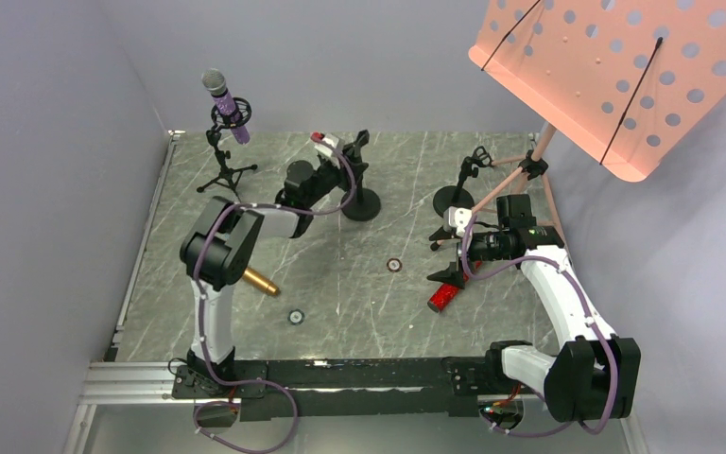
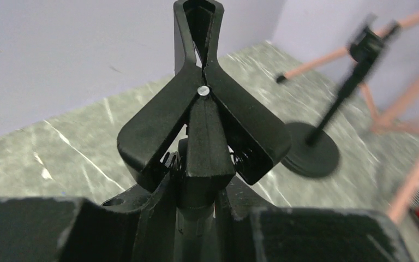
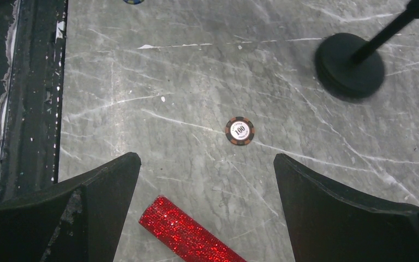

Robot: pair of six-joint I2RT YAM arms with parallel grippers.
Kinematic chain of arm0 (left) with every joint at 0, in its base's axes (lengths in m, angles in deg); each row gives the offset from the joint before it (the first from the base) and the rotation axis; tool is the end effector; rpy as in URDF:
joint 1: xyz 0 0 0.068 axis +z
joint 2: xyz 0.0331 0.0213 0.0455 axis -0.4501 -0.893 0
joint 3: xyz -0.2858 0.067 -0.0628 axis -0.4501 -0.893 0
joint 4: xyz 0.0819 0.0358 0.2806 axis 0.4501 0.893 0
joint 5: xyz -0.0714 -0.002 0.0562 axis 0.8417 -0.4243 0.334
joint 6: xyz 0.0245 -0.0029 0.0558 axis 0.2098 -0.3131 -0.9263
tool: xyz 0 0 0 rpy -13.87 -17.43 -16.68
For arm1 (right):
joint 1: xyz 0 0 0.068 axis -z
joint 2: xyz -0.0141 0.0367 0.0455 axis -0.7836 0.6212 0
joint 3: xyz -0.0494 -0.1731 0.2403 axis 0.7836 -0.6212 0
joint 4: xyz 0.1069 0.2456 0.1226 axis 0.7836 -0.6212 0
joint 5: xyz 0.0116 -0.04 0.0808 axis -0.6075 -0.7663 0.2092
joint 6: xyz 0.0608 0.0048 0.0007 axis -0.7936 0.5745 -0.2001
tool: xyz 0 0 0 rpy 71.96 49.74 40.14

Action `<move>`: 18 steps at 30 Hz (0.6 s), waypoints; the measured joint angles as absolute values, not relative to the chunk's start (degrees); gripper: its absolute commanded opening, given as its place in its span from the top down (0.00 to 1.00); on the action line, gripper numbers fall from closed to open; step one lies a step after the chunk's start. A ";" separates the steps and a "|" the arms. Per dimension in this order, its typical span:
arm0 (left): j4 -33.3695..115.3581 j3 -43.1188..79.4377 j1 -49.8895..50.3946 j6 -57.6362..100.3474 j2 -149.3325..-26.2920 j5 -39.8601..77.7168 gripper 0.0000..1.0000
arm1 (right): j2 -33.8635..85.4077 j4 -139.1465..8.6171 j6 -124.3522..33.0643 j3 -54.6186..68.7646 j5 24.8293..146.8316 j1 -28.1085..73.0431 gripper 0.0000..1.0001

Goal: Attach the microphones to the stand

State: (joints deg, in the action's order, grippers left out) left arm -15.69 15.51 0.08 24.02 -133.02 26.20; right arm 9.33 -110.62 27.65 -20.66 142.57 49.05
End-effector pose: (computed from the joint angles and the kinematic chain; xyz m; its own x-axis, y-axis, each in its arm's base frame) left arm 0.4486 -0.2390 0.2006 -0.0488 -0.2408 -0.9693 0.6784 0.7043 -0.2092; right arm 0.2213 0.0509 0.2712 0.0424 -0.3950 -0.9177 -0.9865 0.1289 -0.1010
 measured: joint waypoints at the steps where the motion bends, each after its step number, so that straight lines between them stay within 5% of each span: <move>1: -15.38 13.04 0.05 23.47 -130.97 27.97 1.00 | 9.33 -110.69 27.67 -20.66 142.57 49.05 0.00; 11: -11.77 -8.54 -0.43 20.43 -106.07 54.54 1.00 | 9.99 -111.37 28.15 -20.60 142.63 49.05 0.00; 18: -6.62 -21.30 -3.71 14.33 -93.62 57.39 1.00 | 10.34 -111.34 28.11 -20.60 142.61 49.05 0.00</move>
